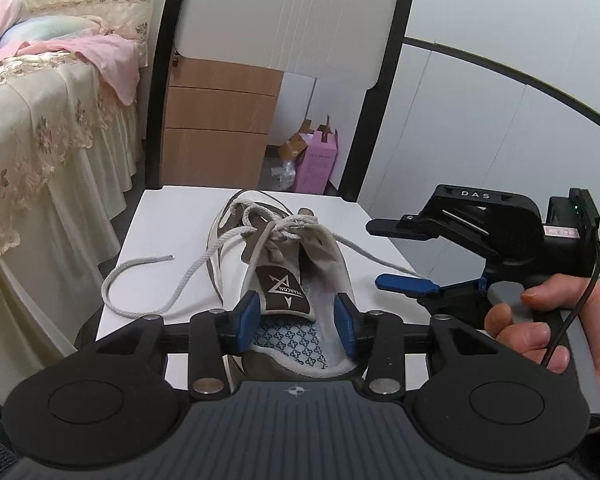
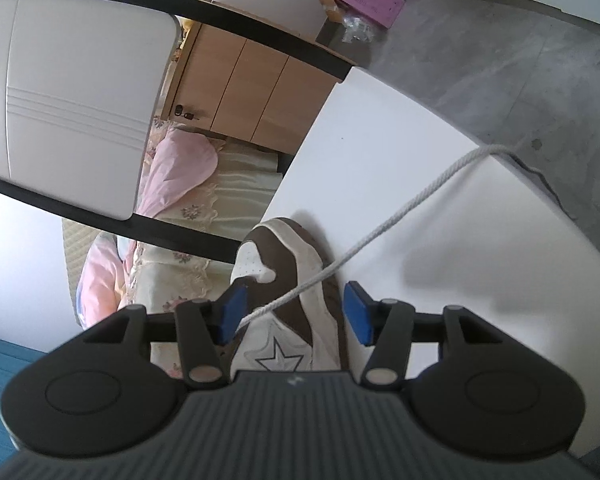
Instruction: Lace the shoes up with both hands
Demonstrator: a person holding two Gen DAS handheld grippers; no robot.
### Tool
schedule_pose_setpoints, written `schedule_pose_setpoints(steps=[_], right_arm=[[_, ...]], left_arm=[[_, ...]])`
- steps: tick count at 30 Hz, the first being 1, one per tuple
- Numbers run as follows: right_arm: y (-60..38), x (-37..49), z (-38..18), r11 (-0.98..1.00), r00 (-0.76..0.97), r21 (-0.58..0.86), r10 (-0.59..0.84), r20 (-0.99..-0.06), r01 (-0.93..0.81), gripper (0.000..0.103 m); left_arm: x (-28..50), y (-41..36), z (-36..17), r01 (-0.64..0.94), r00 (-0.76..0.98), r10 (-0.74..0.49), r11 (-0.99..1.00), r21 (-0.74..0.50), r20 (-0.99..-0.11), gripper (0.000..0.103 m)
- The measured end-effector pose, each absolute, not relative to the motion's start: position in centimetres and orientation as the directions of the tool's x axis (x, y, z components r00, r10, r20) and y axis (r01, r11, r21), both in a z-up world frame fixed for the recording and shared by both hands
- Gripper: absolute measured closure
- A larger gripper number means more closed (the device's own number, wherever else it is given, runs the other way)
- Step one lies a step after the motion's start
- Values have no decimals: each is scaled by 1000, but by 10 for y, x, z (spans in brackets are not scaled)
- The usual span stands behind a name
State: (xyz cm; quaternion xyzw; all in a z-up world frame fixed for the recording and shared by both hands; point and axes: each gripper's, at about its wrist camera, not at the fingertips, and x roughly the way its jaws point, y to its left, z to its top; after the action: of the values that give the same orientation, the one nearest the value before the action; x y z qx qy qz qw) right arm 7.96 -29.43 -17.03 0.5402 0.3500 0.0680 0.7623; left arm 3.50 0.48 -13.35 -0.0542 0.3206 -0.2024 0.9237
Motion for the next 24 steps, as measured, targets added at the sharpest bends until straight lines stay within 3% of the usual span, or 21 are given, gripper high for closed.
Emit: schedule_pose_setpoints(steps=[3, 6, 9, 19, 21, 24], right_arm=[[-294, 78, -171, 405, 752, 871, 472, -460, 278, 47], [-292, 79, -172, 409, 754, 867, 464, -465, 284, 47], [-293, 79, -173, 410, 759, 864, 451, -471, 293, 47], [-298, 89, -184, 383, 796, 870, 396, -458, 310, 47], [-300, 90, -186, 376, 807, 872, 378, -454, 314, 51], [-300, 91, -187, 382, 811, 869, 368, -455, 315, 72]], left_arm=[[35, 9, -132, 331, 724, -416, 909, -252, -550, 57], [33, 11, -127, 325, 756, -408, 913, -248, -511, 45], [35, 12, -126, 315, 779, -391, 920, -234, -491, 45], [64, 7, -153, 219, 750, -280, 960, -175, -599, 45], [63, 6, -152, 222, 758, -270, 963, -156, -594, 45], [62, 5, -152, 224, 761, -267, 963, -147, -591, 45]])
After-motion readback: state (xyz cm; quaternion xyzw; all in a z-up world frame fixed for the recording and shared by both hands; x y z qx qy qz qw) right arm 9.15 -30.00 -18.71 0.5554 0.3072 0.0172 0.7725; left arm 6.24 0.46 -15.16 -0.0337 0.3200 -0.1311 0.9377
